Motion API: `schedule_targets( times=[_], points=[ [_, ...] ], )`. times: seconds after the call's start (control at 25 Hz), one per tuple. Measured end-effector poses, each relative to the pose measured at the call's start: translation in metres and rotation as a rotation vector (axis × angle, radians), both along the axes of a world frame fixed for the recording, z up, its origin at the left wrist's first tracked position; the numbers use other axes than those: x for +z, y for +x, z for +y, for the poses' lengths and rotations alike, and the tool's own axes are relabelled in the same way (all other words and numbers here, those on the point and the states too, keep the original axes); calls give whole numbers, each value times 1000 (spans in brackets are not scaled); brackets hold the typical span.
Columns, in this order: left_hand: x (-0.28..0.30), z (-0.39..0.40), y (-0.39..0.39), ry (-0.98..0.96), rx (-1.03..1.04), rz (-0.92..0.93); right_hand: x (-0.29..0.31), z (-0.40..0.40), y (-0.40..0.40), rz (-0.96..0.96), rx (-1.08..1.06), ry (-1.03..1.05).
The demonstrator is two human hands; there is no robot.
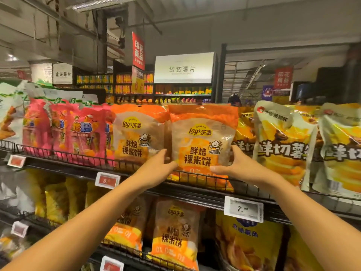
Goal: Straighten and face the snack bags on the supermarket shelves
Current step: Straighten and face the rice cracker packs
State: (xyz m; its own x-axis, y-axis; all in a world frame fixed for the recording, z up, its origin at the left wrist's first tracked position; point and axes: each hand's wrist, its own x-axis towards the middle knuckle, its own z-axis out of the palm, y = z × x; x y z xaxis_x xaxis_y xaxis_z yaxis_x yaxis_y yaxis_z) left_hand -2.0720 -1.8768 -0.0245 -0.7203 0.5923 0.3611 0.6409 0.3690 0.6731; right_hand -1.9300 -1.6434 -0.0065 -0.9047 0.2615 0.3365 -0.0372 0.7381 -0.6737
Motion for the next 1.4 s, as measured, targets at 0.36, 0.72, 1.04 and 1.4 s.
schedule_targets(
  times=[0.36,0.72,1.04,1.4],
  points=[
    [15,14,-16,175,-354,12,19,-5,13,311,-70,-235],
    [27,48,-31,427,-531,-101,27,8,4,344,79,-430],
    [20,76,-53,442,-702,-459,21,25,7,304,123,-431],
    [16,73,-55,296,-737,-473,2,35,4,287,106,-399]
  ],
)
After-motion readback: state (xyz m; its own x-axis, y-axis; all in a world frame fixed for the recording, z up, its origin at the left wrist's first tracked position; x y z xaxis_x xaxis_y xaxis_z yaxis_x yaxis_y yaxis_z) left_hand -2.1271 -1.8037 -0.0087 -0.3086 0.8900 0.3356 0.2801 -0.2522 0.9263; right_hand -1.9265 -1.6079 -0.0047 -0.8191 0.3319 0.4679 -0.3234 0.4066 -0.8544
